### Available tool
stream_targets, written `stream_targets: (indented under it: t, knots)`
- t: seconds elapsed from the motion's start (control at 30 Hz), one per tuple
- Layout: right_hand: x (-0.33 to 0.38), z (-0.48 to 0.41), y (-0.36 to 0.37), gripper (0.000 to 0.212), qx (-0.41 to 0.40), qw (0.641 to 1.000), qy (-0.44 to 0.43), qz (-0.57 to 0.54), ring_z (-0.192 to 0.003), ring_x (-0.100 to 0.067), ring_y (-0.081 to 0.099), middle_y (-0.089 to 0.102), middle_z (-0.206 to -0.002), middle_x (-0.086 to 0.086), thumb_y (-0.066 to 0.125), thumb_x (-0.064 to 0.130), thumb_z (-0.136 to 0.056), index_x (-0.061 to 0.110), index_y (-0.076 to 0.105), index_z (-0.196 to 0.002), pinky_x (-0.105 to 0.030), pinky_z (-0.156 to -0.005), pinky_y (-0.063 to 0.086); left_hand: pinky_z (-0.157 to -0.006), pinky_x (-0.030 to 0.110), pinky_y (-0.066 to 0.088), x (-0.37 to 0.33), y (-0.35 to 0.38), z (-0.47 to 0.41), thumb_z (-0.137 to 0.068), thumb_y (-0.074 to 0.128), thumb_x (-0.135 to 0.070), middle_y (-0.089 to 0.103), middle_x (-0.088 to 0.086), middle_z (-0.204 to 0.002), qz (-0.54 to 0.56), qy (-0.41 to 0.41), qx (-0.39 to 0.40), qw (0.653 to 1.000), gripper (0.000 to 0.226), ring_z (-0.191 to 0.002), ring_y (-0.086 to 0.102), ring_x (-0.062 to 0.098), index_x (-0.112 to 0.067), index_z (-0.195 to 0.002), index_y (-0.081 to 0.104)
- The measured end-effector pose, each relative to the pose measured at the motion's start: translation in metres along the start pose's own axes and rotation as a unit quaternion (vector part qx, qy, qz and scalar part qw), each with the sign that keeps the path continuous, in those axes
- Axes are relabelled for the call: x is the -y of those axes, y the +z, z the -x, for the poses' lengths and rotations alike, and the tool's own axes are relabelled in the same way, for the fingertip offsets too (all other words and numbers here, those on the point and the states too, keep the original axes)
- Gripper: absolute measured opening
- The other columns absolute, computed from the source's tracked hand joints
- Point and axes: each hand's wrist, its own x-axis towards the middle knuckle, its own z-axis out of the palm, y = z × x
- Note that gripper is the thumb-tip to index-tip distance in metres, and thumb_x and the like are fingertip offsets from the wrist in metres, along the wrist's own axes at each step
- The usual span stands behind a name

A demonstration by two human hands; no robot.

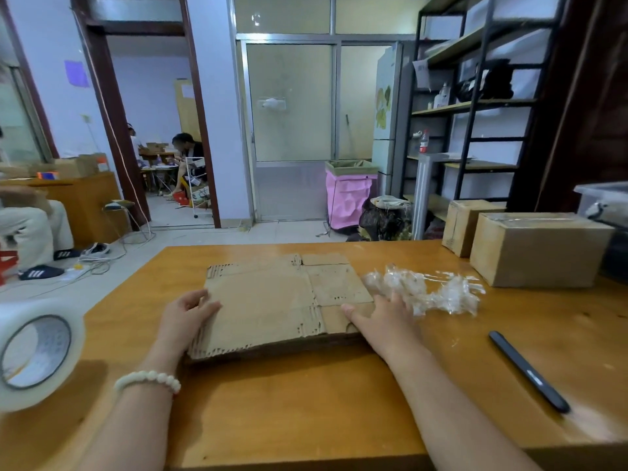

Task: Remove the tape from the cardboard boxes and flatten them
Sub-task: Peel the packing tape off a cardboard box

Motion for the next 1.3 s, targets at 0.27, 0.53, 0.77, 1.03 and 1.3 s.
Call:
stream_targets:
  t: [0.27, 0.53, 0.77, 1.03, 1.3]
  knots:
    - [-0.013, -0.015, -0.038, 0.052, -0.118, 0.991, 0.0, -0.059, -0.112, -0.02, 0.048, 0.046, -0.129, -0.004, 0.05, 0.053, -0.09, 0.019, 0.051, -0.13, -0.035, -0.089, 0.048, -0.105, 0.052, 0.037, -0.058, 0.02, 0.004, -0.099, 0.052, -0.032, 0.043, 0.0, -0.15, -0.428, 0.09, -0.067, 0.897, 0.037, -0.136, 0.037, 0.028, -0.032, -0.136, 0.052]
    - [-0.117, -0.072, -0.147, 0.051, -0.279, 0.927, 0.148, -0.201, -0.117, -0.029, 0.044, 0.041, -0.133, -0.013, 0.052, 0.039, -0.093, 0.008, 0.043, -0.133, -0.045, -0.094, 0.044, -0.11, 0.047, 0.028, -0.164, 0.144, 0.042, -0.099, 0.047, -0.041, 0.04, -0.003, -0.151, -0.411, 0.246, 0.061, 0.876, 0.045, -0.14, 0.031, 0.023, -0.031, -0.144, 0.043]
    - [-0.191, -0.108, -0.195, 0.067, -0.356, 0.849, 0.295, -0.255, -0.128, -0.038, 0.036, 0.032, -0.144, -0.02, 0.051, 0.044, -0.094, 0.004, 0.03, -0.143, -0.047, -0.1, 0.038, -0.102, 0.035, 0.036, -0.199, 0.239, 0.059, -0.097, 0.051, -0.038, 0.045, -0.001, -0.147, -0.358, 0.284, 0.161, 0.875, 0.048, -0.133, 0.042, 0.024, -0.028, -0.143, 0.044]
    - [-0.226, -0.151, -0.215, 0.086, -0.359, 0.845, 0.283, -0.277, -0.137, -0.037, 0.028, 0.024, -0.153, -0.015, 0.058, 0.053, -0.087, 0.007, 0.02, -0.149, -0.048, -0.107, 0.033, -0.065, 0.023, 0.041, -0.207, 0.291, 0.045, -0.099, 0.052, -0.028, 0.048, 0.006, -0.143, -0.209, 0.239, 0.221, 0.922, 0.048, -0.072, 0.054, 0.011, -0.017, -0.145, 0.041]
    - [-0.245, -0.162, -0.202, 0.081, -0.301, 0.835, 0.317, -0.334, -0.129, -0.037, 0.038, 0.032, -0.146, -0.018, 0.056, 0.053, -0.088, 0.009, 0.021, -0.148, -0.046, -0.099, 0.038, -0.055, 0.02, 0.042, -0.2, 0.316, 0.042, -0.099, 0.052, -0.031, 0.047, 0.006, -0.142, -0.191, 0.242, 0.234, 0.922, 0.056, -0.063, 0.05, 0.006, -0.019, -0.15, 0.031]
